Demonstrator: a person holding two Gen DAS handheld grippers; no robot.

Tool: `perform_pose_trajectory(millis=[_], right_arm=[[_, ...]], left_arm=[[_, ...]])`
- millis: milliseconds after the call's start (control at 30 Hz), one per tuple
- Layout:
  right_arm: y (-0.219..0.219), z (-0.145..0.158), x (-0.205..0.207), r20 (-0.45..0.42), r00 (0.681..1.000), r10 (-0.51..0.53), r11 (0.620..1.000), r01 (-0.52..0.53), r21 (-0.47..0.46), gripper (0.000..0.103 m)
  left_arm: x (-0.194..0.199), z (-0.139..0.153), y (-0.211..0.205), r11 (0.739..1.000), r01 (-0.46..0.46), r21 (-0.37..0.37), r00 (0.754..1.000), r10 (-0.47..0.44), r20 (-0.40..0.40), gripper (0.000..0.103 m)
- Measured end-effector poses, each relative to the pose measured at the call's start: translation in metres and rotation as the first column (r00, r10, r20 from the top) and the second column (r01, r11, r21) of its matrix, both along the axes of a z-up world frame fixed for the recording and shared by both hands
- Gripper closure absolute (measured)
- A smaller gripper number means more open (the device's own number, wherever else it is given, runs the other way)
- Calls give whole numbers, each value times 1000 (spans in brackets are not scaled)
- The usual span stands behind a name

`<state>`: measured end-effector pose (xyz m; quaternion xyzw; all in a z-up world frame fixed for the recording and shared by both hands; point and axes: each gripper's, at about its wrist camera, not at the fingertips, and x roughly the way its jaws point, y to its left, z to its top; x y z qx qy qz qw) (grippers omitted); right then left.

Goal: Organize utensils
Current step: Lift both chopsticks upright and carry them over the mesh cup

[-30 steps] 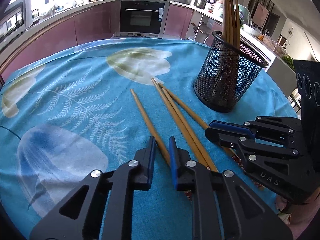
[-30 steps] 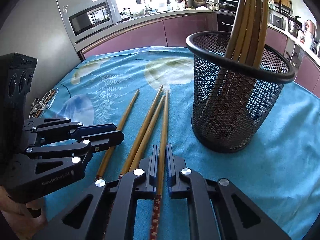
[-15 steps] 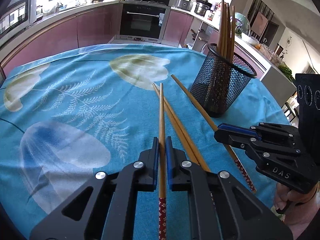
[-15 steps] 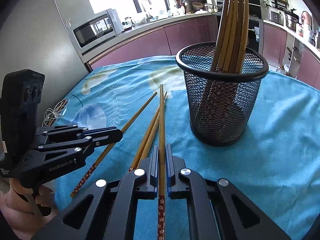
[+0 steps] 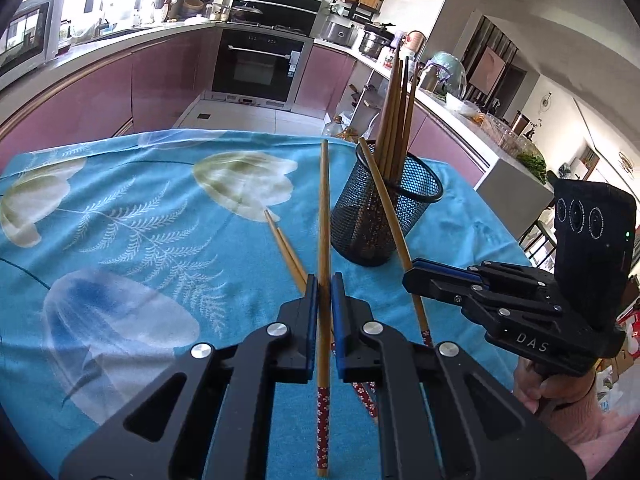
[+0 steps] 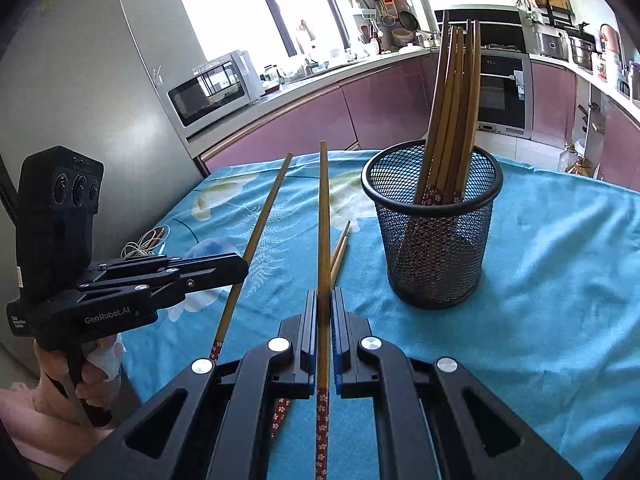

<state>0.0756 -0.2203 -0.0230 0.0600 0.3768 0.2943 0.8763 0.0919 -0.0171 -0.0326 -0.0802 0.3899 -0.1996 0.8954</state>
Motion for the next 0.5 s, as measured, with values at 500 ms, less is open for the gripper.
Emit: perform_pose_trajectory(millis=[500], right_arm=[[-28, 25, -4, 72, 996, -46, 996, 40, 73, 97]], left_arm=[[-8, 35, -2, 999, 31, -38, 997, -28, 71, 96]])
